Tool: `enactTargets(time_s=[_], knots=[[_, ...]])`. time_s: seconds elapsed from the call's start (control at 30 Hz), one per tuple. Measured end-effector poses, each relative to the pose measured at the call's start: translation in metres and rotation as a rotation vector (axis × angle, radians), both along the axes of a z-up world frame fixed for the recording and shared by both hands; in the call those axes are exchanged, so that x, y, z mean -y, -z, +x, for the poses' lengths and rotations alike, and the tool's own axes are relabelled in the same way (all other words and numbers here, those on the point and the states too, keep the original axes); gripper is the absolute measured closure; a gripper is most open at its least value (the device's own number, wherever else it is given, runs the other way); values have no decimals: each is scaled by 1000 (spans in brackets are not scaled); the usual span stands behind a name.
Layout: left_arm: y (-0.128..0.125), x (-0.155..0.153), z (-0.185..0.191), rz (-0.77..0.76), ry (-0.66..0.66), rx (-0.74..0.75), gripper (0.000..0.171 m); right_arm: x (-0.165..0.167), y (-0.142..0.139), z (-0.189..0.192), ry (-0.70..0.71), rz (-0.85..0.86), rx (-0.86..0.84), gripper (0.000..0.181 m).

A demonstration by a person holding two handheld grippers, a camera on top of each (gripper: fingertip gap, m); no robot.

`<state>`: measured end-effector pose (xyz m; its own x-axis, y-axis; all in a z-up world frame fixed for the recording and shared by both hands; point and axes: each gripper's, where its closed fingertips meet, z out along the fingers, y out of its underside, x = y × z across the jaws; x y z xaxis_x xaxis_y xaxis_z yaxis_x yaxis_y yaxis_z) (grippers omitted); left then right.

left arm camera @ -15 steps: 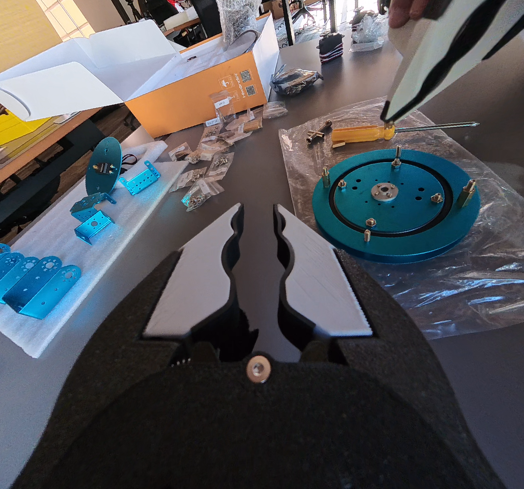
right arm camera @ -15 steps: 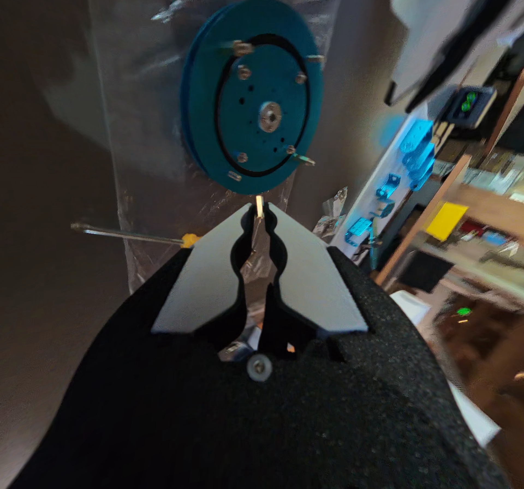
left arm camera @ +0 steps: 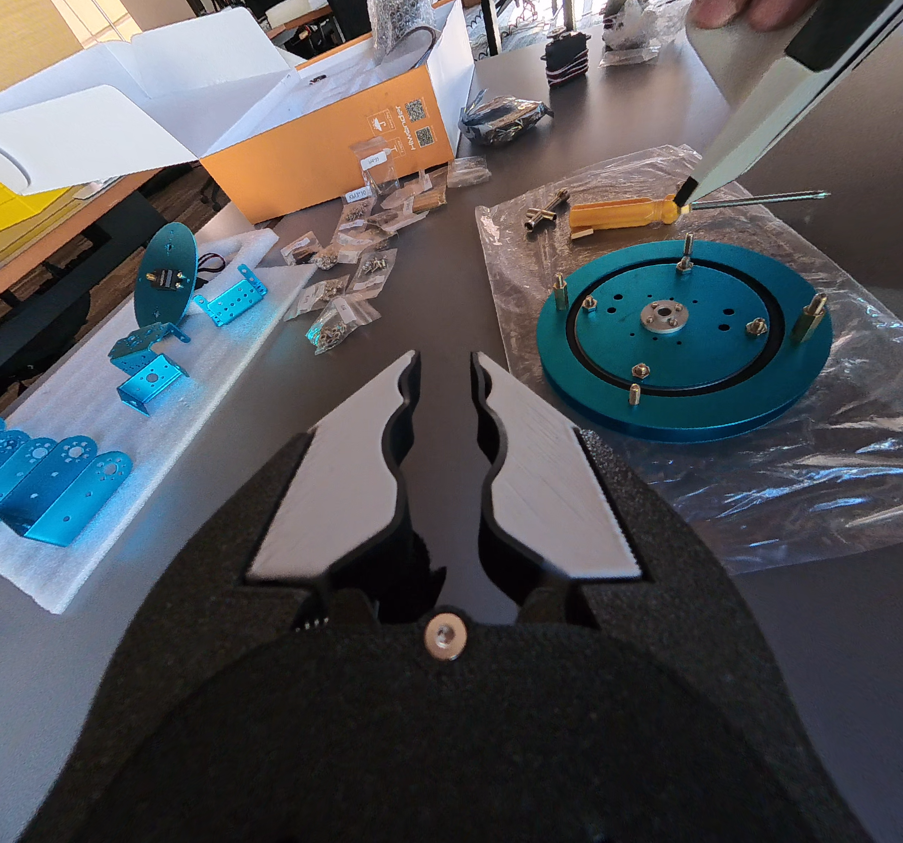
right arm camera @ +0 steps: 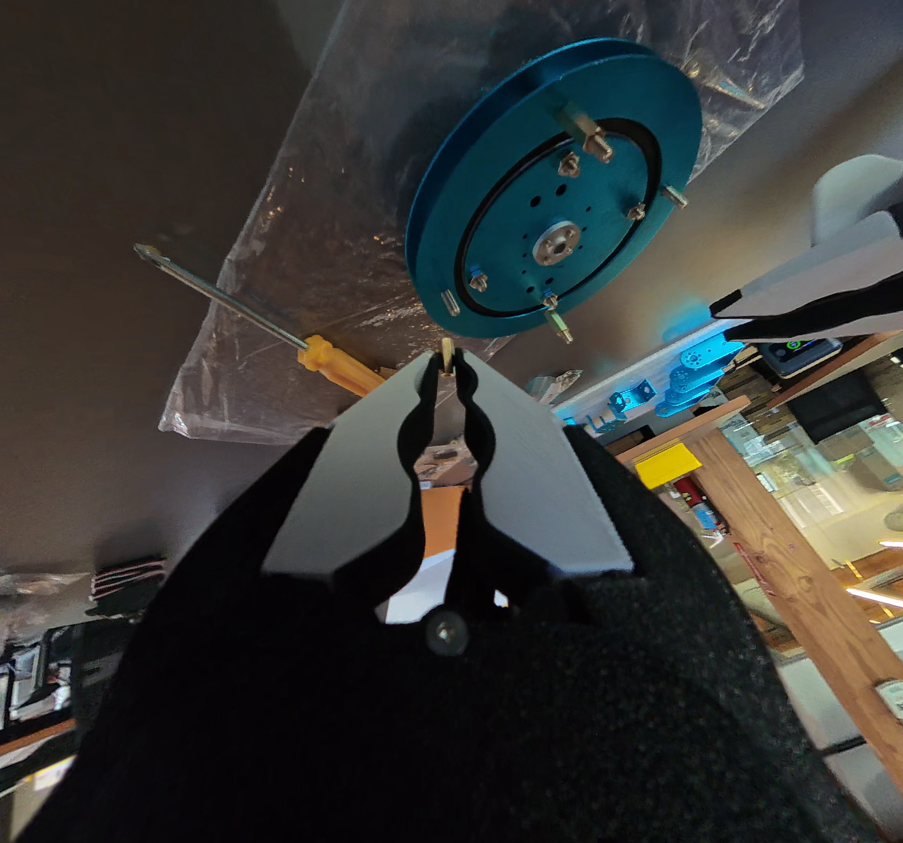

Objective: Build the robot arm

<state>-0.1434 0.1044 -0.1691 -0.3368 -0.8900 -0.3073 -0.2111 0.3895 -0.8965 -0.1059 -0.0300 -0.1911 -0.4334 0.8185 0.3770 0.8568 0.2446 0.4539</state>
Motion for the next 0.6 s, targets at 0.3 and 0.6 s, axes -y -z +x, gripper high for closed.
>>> enactTargets(time_s=[0.3, 0.6], knots=[[1, 1, -1, 11, 4, -4, 152, -5, 3, -4, -43, -52, 50, 176], [1, -1, -1, 9, 3, -7, 152, -5, 8, -7, -44, -78, 81, 176]])
